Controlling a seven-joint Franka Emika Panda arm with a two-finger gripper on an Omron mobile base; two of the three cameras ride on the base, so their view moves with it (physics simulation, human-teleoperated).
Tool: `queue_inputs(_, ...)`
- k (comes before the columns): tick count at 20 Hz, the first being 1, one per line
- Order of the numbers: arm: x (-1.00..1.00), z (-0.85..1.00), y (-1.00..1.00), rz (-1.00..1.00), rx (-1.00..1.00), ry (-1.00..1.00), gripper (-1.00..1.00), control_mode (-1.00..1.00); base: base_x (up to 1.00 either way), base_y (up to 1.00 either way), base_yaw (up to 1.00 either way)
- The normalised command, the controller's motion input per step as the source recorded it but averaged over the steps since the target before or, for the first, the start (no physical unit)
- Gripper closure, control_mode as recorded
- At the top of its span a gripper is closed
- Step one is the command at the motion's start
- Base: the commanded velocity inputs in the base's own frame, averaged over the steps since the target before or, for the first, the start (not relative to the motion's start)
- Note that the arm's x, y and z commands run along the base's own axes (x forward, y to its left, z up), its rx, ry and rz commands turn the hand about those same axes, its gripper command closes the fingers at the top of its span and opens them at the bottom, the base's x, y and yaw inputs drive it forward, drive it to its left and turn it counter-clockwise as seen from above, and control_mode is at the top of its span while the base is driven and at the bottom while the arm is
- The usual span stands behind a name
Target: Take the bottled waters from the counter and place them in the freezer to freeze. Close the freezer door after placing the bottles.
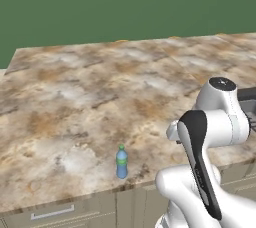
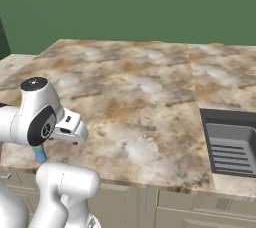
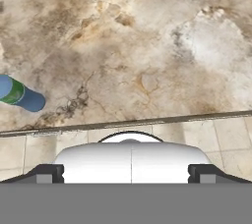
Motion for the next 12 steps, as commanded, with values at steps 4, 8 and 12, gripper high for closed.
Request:
queue_inputs(4, 0.00, 0.00, 0.00, 0.00, 0.00, 0.00, -1.00, 1.00, -0.03, 0.06, 0.00)
queue_inputs(8, 0.00, 0.00, 0.00, 0.00, 0.00, 0.00, -1.00, 1.00, 0.00, 0.00, 0.00)
queue_inputs(12, -0.13, 0.00, 0.18, 0.00, -0.01, -0.06, -1.00, -1.00, 0.00, 0.00, 0.00)
